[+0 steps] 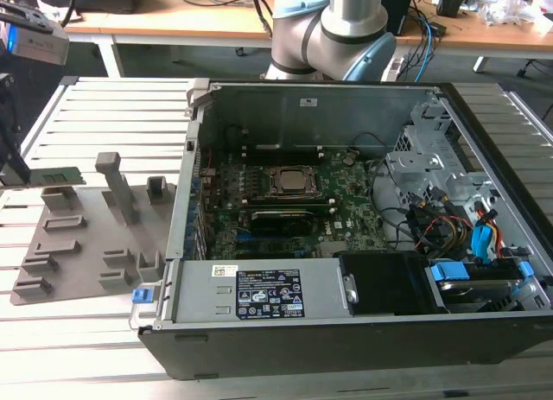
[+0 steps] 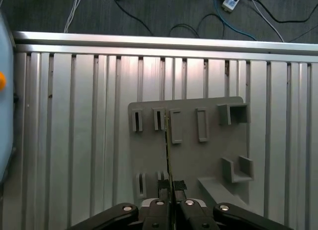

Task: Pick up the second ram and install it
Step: 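Pick up the second ram and move it above second insertion slot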

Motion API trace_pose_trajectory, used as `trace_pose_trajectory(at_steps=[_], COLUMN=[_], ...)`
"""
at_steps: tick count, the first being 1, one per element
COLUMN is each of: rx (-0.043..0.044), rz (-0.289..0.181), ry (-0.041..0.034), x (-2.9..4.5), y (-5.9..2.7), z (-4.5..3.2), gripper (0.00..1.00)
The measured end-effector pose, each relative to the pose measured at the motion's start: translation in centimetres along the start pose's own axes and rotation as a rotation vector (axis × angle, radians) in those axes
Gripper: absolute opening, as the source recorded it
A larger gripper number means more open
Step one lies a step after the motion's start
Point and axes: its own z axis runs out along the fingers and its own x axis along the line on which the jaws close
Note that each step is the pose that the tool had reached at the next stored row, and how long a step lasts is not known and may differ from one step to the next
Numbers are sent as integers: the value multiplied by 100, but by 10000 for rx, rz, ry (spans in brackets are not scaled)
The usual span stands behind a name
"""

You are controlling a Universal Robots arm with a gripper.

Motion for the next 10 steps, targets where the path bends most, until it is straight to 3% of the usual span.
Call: trace_pose_trajectory(at_steps=[10], rx=[0], rz=[0], ry=[1], x=[-6], y=[7], z=[-216], gripper=[14])
